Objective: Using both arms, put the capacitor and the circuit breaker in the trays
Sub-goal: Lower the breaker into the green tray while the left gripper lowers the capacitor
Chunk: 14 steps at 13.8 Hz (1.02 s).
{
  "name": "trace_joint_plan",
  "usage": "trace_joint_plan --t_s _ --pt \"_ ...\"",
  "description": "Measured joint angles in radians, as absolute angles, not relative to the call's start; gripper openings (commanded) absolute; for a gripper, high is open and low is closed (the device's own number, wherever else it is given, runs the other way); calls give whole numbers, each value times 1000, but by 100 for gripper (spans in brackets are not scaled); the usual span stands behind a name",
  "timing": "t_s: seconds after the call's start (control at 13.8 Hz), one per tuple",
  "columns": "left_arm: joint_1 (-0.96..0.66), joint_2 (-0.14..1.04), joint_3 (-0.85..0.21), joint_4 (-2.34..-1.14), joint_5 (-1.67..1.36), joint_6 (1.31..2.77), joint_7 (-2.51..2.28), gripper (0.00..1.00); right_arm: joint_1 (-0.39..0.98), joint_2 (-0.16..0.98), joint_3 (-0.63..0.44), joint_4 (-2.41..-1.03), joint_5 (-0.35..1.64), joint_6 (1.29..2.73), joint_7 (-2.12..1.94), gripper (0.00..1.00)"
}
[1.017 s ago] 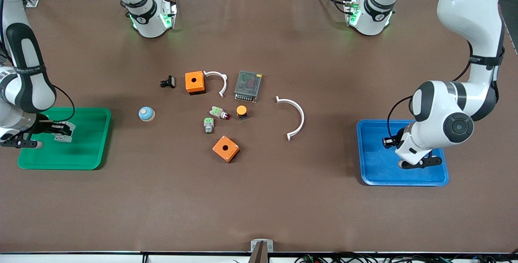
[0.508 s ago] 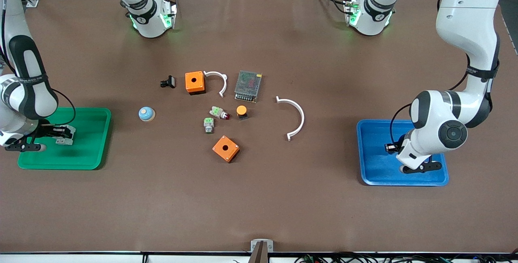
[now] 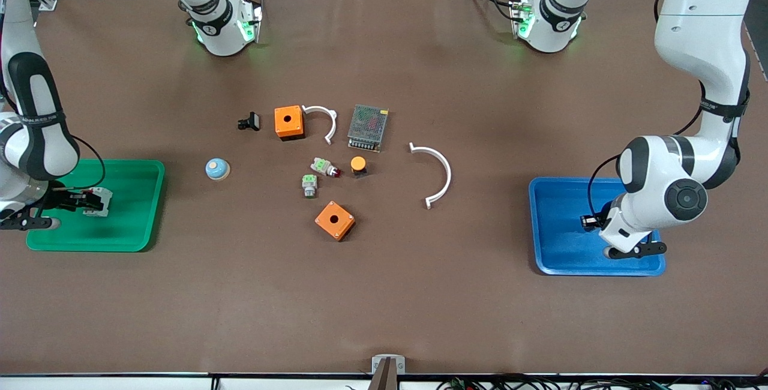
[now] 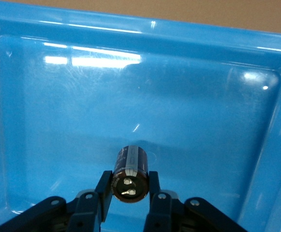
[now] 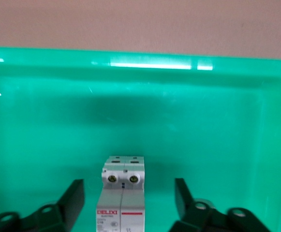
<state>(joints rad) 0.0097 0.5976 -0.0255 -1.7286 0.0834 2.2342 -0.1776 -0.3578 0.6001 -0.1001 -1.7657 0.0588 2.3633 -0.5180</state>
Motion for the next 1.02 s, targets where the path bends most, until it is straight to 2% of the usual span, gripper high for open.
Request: trace_joint_plan --t_s 0.44,0.51,0.58,0.65,0.73,1.02 --pt "9 610 -36 -1729 27 2235 -178 16 -317 586 -90 -1491 58 1987 -514 100" --pt "9 615 -36 -1729 25 2235 -178 19 -300 576 -89 -1456 58 1931 -485 100" --pt "9 620 -36 -1729 24 2235 -178 41 -279 565 -87 -1436 58 1889 -431 100" --pt "8 625 -36 -1729 24 2236 -178 84 -254 551 -86 -1427 58 1854 -370 100" --pt "8 628 -36 -1728 24 2237 -178 100 -226 539 -84 -1424 58 1825 -313 100" --pt "8 614 -36 -1711 20 2229 -178 100 -147 497 -82 -1424 58 1774 -171 100"
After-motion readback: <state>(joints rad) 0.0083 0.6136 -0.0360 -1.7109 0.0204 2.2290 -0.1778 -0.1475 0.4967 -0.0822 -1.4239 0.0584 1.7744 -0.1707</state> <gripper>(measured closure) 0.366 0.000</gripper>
